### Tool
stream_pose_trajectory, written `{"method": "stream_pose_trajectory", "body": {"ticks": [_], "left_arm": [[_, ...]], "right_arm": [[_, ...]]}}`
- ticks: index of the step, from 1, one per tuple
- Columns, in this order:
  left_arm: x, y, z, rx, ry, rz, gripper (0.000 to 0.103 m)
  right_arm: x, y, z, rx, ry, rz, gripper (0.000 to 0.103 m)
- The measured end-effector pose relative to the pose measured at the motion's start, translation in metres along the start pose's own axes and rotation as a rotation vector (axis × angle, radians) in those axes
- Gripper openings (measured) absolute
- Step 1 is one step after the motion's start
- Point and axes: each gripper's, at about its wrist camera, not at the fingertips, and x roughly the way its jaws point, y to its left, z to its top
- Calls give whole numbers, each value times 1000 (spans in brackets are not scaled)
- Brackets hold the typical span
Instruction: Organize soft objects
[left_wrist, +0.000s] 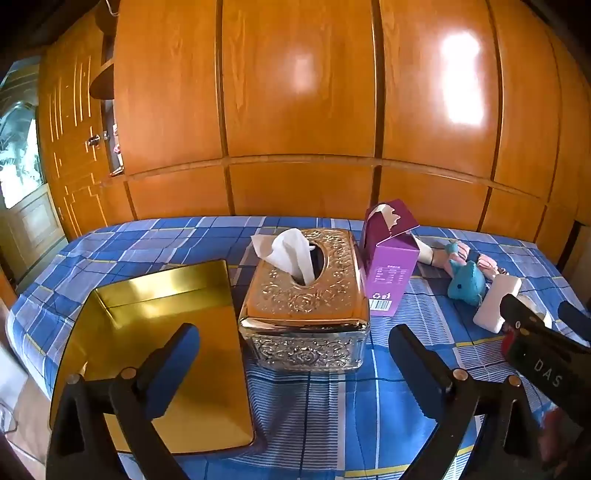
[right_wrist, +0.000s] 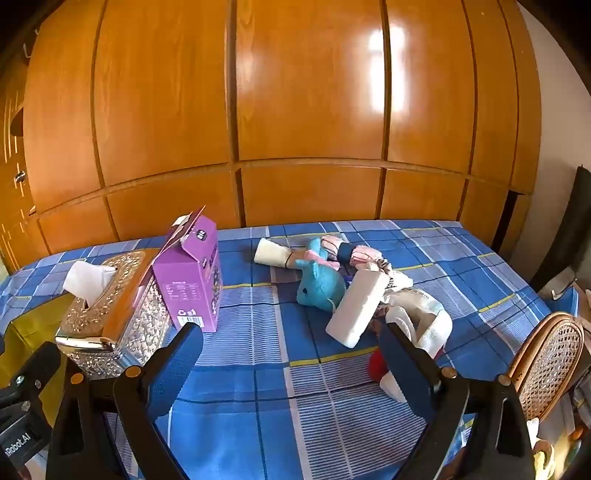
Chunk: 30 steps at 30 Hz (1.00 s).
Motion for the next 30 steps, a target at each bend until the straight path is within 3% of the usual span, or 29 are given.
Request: {"method": "stream_pose_trajectory", "body": {"ticks": [2,30], "left_arm": [[-3,6,-3,-34,-11,-18,103],[-12,12,-3,-16,2,4,103]], "right_arm": [[-3,-1,0,-2,-7,-1,98],[-9,13,-1,-30,-7,23,98]]}}
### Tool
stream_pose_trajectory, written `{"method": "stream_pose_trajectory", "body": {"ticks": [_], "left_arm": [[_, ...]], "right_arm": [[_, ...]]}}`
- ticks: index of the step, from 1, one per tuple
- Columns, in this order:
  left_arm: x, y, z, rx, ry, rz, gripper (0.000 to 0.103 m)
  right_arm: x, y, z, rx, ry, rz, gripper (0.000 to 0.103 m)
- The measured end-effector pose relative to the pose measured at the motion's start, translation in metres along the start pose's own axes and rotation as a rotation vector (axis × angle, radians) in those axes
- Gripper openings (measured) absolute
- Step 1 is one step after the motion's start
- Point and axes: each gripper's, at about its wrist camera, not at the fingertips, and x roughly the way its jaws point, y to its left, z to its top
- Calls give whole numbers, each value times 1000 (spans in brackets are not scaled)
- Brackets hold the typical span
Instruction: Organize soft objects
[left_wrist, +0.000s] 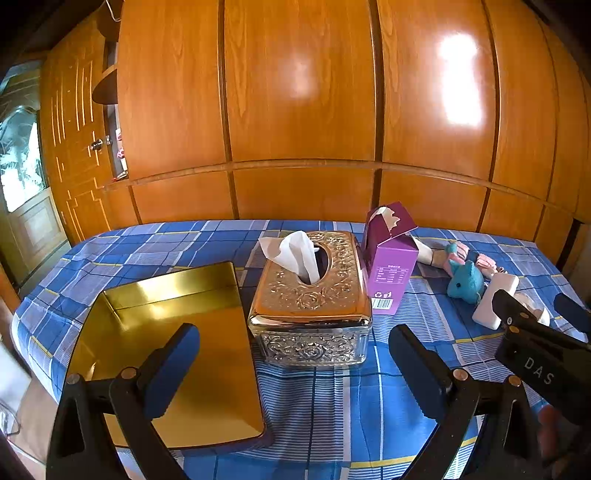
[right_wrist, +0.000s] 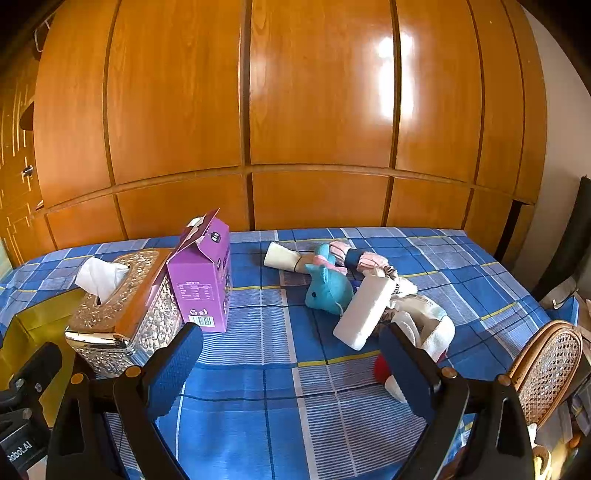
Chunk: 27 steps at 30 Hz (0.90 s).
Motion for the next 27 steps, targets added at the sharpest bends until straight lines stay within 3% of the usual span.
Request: {"method": "stream_pose_trajectory", "body": {"ticks": [27], "left_arm": [[-6,4,-2,4,-8,9,103]], "right_arm": [[-3,0,-1,0,-7,2,98]]}}
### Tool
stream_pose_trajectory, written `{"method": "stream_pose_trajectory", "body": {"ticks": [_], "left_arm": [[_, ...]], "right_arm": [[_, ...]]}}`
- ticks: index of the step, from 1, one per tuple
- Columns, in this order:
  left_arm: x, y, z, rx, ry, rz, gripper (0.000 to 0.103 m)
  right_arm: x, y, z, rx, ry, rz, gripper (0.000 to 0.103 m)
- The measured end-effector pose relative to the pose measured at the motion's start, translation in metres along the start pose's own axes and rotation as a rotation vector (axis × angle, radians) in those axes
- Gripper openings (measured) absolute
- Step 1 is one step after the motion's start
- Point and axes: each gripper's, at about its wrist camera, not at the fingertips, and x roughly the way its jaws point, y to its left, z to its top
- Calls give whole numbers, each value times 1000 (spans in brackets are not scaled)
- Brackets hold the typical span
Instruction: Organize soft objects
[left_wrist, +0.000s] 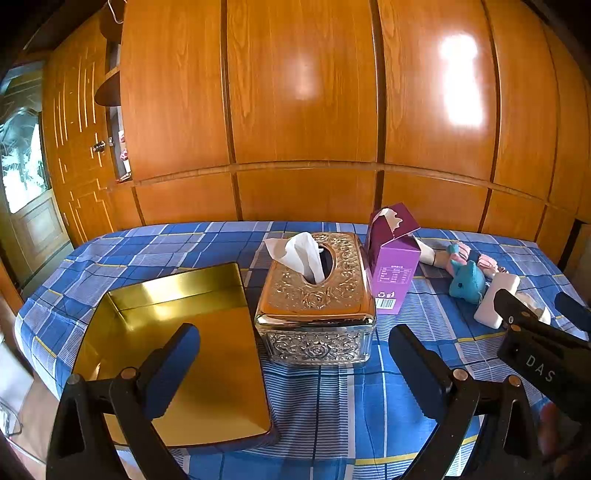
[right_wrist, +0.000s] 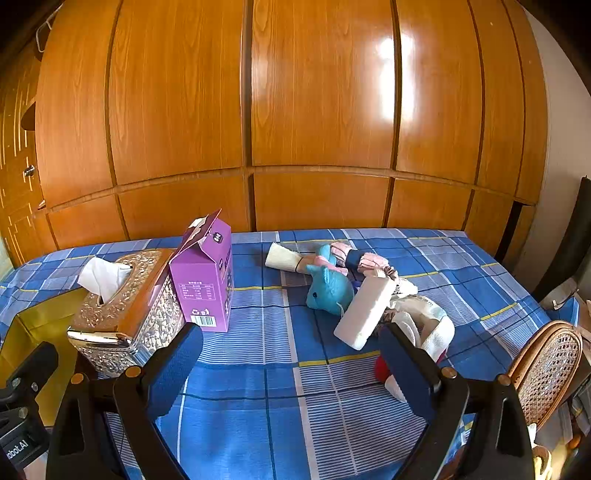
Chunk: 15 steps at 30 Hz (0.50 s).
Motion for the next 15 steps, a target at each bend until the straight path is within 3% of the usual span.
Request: {"method": "stream_pose_trajectory", "body": {"ticks": [15], "left_arm": [[-3,-3,0,6,-4,-1,103]], "right_arm": [[-1,0,0,2,-2,0,98]]}}
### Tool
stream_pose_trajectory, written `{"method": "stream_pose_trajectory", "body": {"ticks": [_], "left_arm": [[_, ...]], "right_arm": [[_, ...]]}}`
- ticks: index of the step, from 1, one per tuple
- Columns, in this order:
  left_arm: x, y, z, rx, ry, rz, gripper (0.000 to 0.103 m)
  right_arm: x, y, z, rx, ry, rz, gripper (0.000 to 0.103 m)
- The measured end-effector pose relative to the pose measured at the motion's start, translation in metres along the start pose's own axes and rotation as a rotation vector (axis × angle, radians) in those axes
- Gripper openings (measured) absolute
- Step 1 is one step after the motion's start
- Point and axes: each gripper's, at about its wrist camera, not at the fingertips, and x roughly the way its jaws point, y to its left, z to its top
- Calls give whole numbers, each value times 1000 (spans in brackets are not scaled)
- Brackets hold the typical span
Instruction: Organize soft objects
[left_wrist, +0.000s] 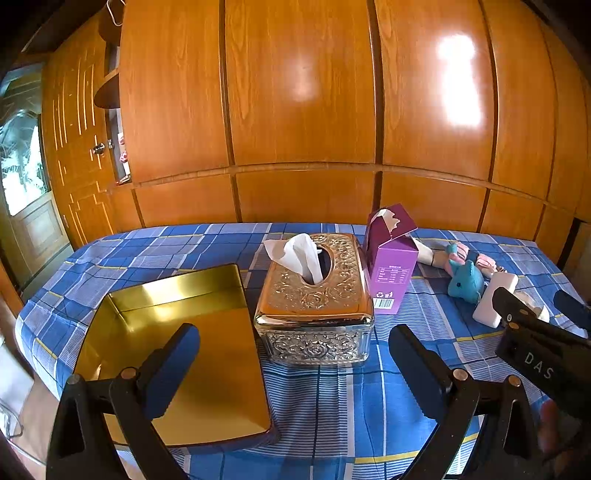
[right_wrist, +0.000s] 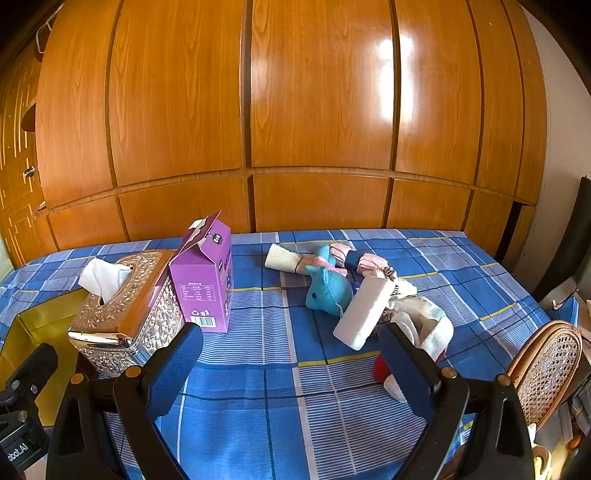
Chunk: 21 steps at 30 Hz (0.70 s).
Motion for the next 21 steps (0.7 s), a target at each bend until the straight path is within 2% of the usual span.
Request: {"method": "stream_pose_trajectory", "body": {"ticks": [9,16,19,21], "left_arm": [[-1,-4,0,12,-1,-10,103],[2,-12,-1,49,7,-31,103],[3,-16,0,67,7,-72,103],[3,-20,2,92,6,-131,103]], "right_arm": [[0,-11,5,19,-3,-14,98],[7,-45,12,73,8,-65,98],[10,-67,15,107,18,-92,98],[11,-84,18,130,21,-113,98]]}}
